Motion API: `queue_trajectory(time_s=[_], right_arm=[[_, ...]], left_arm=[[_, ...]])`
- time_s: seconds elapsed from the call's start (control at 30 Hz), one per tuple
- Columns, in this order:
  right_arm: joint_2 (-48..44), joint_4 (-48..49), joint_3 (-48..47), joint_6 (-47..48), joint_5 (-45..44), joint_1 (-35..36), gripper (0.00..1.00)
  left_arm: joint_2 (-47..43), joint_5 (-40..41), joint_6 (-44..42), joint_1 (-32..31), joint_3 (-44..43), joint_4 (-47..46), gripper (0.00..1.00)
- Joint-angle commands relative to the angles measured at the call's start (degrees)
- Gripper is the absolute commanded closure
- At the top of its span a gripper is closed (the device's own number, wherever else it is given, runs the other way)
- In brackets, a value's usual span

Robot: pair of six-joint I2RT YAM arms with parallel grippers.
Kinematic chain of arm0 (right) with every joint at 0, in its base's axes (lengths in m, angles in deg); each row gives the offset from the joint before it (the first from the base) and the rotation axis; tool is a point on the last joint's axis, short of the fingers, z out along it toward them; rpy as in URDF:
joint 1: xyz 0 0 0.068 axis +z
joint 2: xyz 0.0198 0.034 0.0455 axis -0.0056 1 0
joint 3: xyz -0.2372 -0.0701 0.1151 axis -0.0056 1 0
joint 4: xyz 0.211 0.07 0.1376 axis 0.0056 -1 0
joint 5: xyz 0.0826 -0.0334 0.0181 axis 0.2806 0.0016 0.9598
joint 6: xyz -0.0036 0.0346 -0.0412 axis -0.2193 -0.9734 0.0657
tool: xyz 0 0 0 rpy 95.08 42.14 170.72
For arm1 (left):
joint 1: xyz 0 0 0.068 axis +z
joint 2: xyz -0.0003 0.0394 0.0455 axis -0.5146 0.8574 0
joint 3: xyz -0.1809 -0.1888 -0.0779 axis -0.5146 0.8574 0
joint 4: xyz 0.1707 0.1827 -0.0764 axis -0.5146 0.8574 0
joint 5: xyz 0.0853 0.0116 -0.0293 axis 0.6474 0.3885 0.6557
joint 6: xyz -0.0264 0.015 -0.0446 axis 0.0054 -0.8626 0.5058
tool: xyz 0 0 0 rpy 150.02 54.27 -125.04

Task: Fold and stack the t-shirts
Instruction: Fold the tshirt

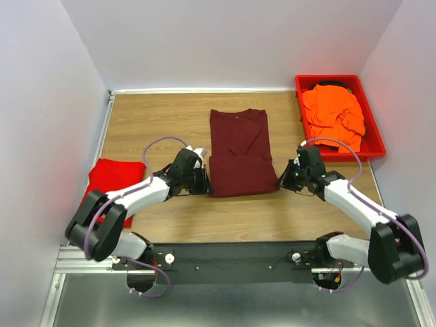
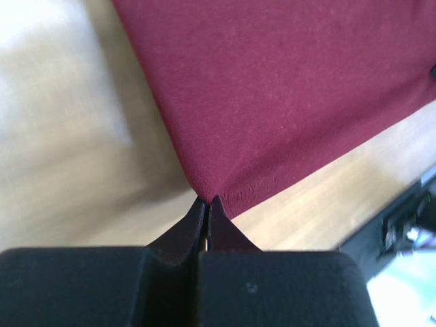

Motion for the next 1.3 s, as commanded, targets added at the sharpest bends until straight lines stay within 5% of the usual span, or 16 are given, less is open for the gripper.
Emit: queue_trajectory(time_s=[0.0,0.47,0.83,1.27], right_arm=[[-8.07,-10.71,1.1,0.3,2.73,-0.03,1.0],[-18.28,-23.74,-5.4,-0.76,4.5,0.5,1.0],[-3.26,-20.94,-21.91,2.85,-3.24,0.5,0.99],[14.4,-13.29,-30.98,2.67,-4.38,0.33,0.99]], left_arm=[[-8.47,1.35,1.33,-1.91,3.04,6.6,1.0],[-23.62,3.46,3.53,-4.03,-0.02,19.17,1.0],[-12.13,1.09,-5.6,2.03,-11.8,18.83,1.0],[3.79,-4.45,-11.23,8.97,-26.92,16.37,1.0]])
